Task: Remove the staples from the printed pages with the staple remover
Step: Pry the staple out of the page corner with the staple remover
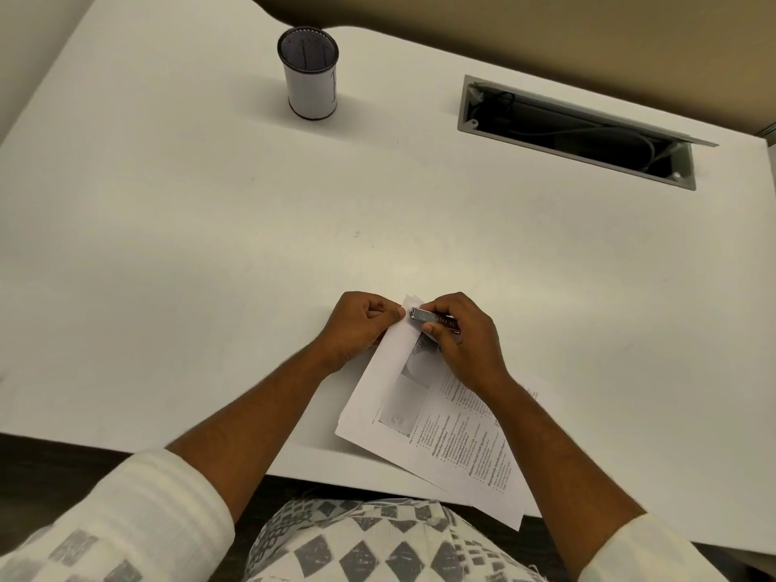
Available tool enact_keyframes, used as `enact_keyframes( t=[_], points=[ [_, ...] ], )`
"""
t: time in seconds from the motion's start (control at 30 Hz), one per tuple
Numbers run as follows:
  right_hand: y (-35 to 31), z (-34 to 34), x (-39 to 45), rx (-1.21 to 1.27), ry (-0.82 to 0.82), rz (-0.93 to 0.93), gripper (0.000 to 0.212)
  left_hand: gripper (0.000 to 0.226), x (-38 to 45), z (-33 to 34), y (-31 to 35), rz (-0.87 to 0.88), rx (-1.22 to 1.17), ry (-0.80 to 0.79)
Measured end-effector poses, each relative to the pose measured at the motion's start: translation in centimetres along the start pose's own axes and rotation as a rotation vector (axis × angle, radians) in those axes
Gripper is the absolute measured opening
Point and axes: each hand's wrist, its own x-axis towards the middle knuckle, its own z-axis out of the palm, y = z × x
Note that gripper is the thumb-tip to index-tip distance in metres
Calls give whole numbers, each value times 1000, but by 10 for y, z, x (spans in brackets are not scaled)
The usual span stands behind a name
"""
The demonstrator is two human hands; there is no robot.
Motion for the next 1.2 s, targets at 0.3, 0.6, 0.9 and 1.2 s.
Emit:
enact_keyframes(
  t=[0.3, 0.6, 0.9, 1.2],
  points=[
    [-1, 3, 1, -39, 33, -38, 15, 7, 1, 1, -2, 13, 19, -12],
    [-5, 0, 1, -93, 59, -117, 17, 13, 1, 1, -3, 25, 78, -4],
    [-7, 13, -5, -17, 139, -28, 19, 18, 1, 0, -2, 53, 112, -17],
    [-6, 23, -12, -143, 252, -75, 13, 19, 3, 1, -2, 30, 94, -22]
  ],
)
